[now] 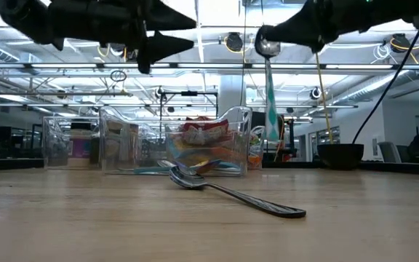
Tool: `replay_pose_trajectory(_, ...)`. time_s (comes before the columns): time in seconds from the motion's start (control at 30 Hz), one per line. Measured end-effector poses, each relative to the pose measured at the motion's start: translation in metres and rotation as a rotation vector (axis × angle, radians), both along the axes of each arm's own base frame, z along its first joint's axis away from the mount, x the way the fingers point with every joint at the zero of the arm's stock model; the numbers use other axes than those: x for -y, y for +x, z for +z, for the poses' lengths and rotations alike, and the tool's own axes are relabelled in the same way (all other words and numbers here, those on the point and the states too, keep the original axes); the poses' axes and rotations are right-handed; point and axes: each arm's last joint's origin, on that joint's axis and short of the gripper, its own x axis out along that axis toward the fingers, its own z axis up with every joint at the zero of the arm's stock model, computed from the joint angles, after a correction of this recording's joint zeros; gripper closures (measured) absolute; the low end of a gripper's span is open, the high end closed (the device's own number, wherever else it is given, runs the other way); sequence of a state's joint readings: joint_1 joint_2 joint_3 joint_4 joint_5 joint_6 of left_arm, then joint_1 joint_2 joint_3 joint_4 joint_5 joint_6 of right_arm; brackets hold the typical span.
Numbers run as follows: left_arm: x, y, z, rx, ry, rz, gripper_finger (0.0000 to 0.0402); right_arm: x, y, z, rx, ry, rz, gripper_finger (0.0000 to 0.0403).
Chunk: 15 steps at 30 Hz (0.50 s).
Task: Pick & Place Food Item
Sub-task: Put the blue and white spoon into the bottom transparent bin
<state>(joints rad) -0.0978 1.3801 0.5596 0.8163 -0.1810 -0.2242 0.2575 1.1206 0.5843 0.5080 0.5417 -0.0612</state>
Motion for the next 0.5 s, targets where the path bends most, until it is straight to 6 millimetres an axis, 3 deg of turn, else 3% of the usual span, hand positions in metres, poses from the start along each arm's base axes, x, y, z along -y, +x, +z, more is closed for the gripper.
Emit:
replay_pose_trajectory(0.13, 0.008, 0.027, 0.000, -0.021, 0.023, -0.018, 0.0185, -0.008, -0.004, 0.004, 0.066, -0.072, -0.043, 0.0403)
replay_pose_trajectory(0.5, 0.019, 0.102, -0.024, -0.154, 0.076, -0.140, 0.0185, -0.025, -0.015, 0.008, 0.123, -0.200, -0.095, 0.0403)
